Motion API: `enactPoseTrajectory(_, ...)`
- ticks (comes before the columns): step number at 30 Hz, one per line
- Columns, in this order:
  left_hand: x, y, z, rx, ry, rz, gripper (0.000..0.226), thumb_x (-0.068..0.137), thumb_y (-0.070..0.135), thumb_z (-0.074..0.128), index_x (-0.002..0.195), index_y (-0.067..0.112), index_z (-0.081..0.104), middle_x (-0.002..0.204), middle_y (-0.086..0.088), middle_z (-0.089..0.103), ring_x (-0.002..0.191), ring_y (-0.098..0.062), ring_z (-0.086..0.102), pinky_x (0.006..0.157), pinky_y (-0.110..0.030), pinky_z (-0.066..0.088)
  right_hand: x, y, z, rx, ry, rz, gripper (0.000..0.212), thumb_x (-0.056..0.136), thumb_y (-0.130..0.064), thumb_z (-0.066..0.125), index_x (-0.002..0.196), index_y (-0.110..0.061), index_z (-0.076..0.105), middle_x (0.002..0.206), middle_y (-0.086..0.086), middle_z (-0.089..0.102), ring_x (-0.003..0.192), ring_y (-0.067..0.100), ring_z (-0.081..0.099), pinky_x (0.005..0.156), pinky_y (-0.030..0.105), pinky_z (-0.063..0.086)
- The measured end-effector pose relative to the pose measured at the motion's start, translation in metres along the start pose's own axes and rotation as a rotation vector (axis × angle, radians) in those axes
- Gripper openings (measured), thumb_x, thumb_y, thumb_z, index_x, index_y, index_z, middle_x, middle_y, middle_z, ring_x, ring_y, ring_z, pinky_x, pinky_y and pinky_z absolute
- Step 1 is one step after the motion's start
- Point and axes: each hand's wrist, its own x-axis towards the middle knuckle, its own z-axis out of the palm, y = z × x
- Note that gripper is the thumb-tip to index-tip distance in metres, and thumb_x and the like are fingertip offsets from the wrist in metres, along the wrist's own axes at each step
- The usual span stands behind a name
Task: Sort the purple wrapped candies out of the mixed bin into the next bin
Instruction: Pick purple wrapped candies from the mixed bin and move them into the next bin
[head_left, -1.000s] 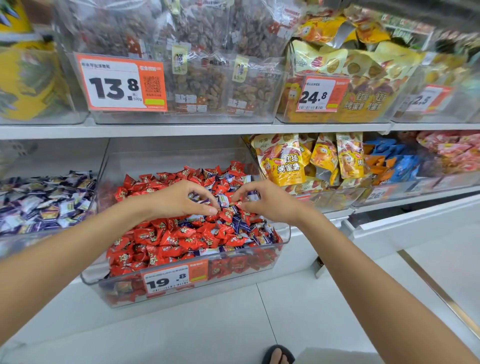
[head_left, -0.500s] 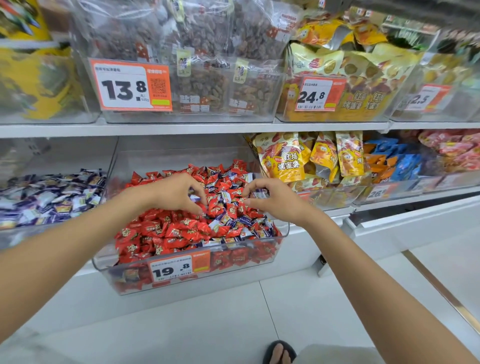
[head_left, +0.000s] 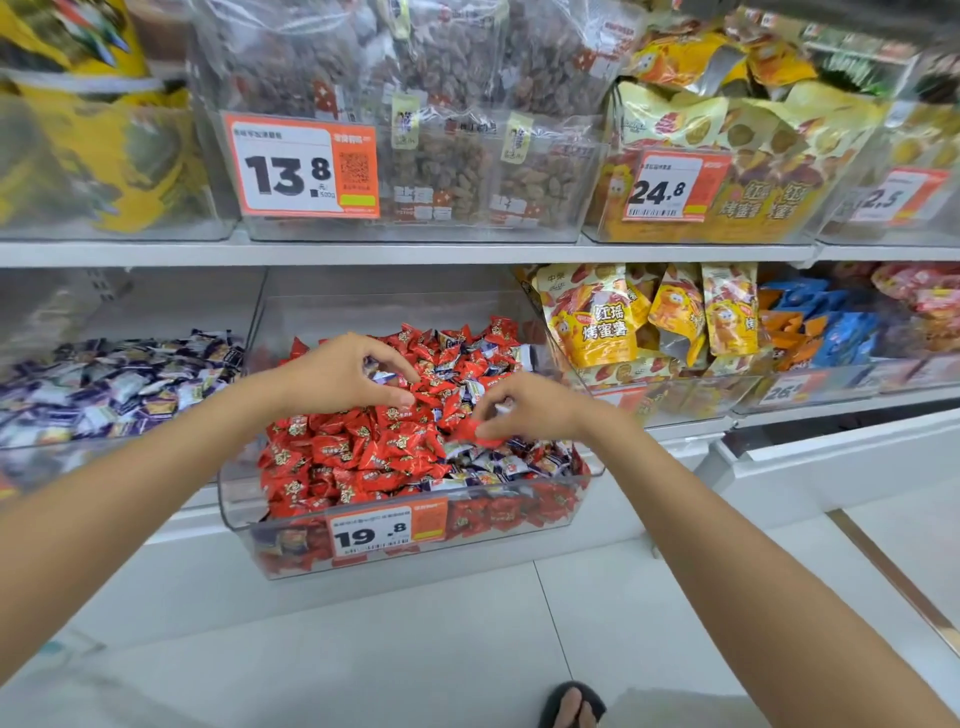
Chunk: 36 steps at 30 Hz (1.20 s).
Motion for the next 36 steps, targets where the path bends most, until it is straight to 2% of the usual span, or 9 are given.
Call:
enactPoseTrajectory(3,-0.001,0.0,-0.006,-0.084,0.074,0.05,0.016,0.079,0.031,0.077,0.094,0.029,0.073,0.074,0.033,0.063,0.066,0.014,0.056,0.065,-0.014,0.037,0.002,-0.019,-0.015,0.112,0.112,-0.058,0.011,0.086,-0.024,0.074,0.091,-0.014,0.071,0.089,-0.01,0.061,0.074,-0.009,0.055,0.081,0.021,0.036)
enactPoseTrajectory(8,-0.003,0.0,-0.01,-0.131,0.105,0.037,0.02,0.076,0.036,0.079,0.094,0.03,0.075,0.088,0.022,0.068,0.078,0.01,0.06,0.073,-0.015,0.041,0.005,-0.019,-0.024,0.044,0.203,-0.013,0.032,0.078,-0.042,0.077,0.096,-0.016,0.069,0.111,-0.01,0.062,0.107,0.003,0.051,0.093,0.026,0.036)
enactPoseTrajectory(14,0.007,0.016,0.015,-0.094,-0.059,0.075,0.024,0.077,0.038,0.078,0.1,0.034,0.073,0.108,0.023,0.064,0.107,0.004,0.057,0.096,-0.023,0.039,-0.013,0.006,-0.023,0.088,0.278,-0.039,0.01,0.089,-0.01,0.066,0.091,-0.011,0.056,0.088,-0.017,0.051,0.064,0.013,0.054,0.063,0.031,0.045)
enactPoseTrajectory(17,0.023,0.034,0.041,-0.02,-0.155,0.136,0.024,0.078,0.038,0.078,0.101,0.034,0.073,0.108,0.024,0.064,0.109,0.002,0.057,0.105,-0.03,0.039,-0.031,0.006,-0.03,-0.014,0.337,-0.071,0.02,0.09,-0.008,0.063,0.106,-0.019,0.062,0.103,-0.017,0.057,0.087,-0.005,0.054,0.079,0.021,0.04)
enactPoseTrajectory(20,0.04,0.054,0.067,0.082,-0.254,0.182,0.041,0.078,0.041,0.077,0.116,0.03,0.069,0.118,0.012,0.065,0.113,-0.006,0.056,0.104,-0.035,0.042,-0.05,0.011,-0.039,-0.114,0.446,-0.045,0.033,0.091,-0.012,0.063,0.121,-0.026,0.062,0.121,-0.012,0.055,0.106,0.006,0.05,0.087,0.022,0.037)
enactPoseTrajectory(25,0.058,0.073,0.102,0.481,-0.398,0.159,0.083,0.079,0.054,0.071,0.149,0.029,0.034,0.139,-0.004,0.051,0.122,-0.025,0.051,0.084,-0.03,0.04,-0.075,0.033,-0.045,0.064,0.584,-0.026,0.025,0.09,-0.01,0.067,0.113,-0.018,0.069,0.079,-0.011,0.047,0.067,0.004,0.047,0.07,0.025,0.042)
enactPoseTrajectory(28,0.066,0.074,0.103,0.533,-0.402,0.169,0.075,0.078,0.053,0.073,0.142,0.024,0.047,0.14,0.0,0.052,0.124,-0.024,0.051,0.093,-0.033,0.044,-0.075,0.042,-0.039,0.109,0.61,-0.007,0.024,0.089,-0.007,0.066,0.108,-0.021,0.069,0.076,-0.008,0.045,0.059,0.002,0.046,0.062,0.018,0.04)
enactPoseTrajectory(32,0.072,0.063,0.097,0.432,-0.268,0.186,0.037,0.077,0.034,0.079,0.111,0.023,0.067,0.121,0.003,0.064,0.111,-0.019,0.059,0.09,-0.039,0.05,-0.073,0.045,-0.035,0.149,0.582,-0.008,0.023,0.09,-0.011,0.066,0.107,-0.025,0.069,0.078,-0.005,0.045,0.06,0.01,0.046,0.062,0.038,0.051)
enactPoseTrajectory(36,0.066,0.059,0.086,0.334,-0.178,0.183,0.048,0.081,0.036,0.075,0.126,0.039,0.058,0.1,0.01,0.057,0.067,-0.009,0.053,0.063,-0.026,0.045,-0.076,0.045,-0.036,0.201,0.575,-0.015,0.022,0.09,-0.011,0.067,0.109,-0.022,0.069,0.082,-0.006,0.048,0.062,0.009,0.048,0.068,0.041,0.053)
